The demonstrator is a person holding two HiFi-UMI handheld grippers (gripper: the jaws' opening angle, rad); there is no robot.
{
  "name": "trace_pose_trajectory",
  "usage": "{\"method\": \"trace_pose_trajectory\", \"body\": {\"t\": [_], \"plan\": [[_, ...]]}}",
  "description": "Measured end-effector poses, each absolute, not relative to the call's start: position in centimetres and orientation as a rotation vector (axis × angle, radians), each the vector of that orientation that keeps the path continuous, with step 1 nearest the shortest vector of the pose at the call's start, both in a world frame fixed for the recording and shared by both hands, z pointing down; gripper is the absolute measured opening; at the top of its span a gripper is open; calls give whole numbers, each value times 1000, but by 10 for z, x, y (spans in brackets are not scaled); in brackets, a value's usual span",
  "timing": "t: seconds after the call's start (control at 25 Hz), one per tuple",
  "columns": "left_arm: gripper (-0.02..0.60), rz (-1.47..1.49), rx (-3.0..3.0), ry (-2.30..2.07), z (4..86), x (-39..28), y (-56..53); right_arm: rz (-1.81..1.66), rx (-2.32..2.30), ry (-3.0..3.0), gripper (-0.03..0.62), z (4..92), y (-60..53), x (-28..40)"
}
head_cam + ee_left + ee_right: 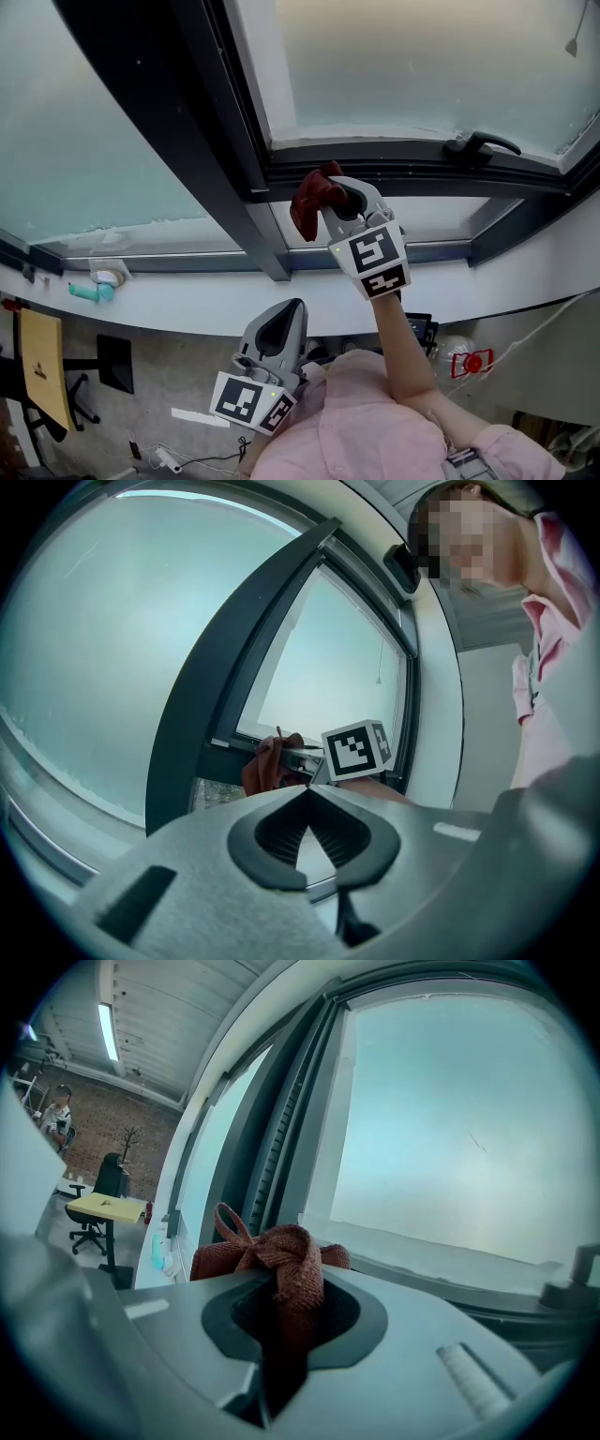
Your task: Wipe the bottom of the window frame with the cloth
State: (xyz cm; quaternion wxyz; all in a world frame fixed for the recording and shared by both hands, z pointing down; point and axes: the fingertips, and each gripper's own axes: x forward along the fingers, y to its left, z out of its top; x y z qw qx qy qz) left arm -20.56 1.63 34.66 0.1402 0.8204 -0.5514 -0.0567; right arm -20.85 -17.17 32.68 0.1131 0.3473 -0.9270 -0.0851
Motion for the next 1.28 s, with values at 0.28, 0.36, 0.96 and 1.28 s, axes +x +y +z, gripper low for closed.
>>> {"method": "trace_pose_trajectory", "body": {"t": [0.28, 0.36, 0.96, 1.28], "plan": [[-2, -153, 2391, -1567, 346, -198, 11, -241, 1047, -2718, 56, 325, -176, -196], [-3, -150, 2395, -1559, 346, -196, 10, -249, 1085, -2706, 57, 323, -180, -189], [-3, -121, 2378, -1494, 356, -179, -6, -360, 1144, -2640, 57, 323, -183, -175], [-3, -97, 2378, -1483, 361, -172, -17, -383, 1103, -2652, 57, 324, -180, -171]]}}
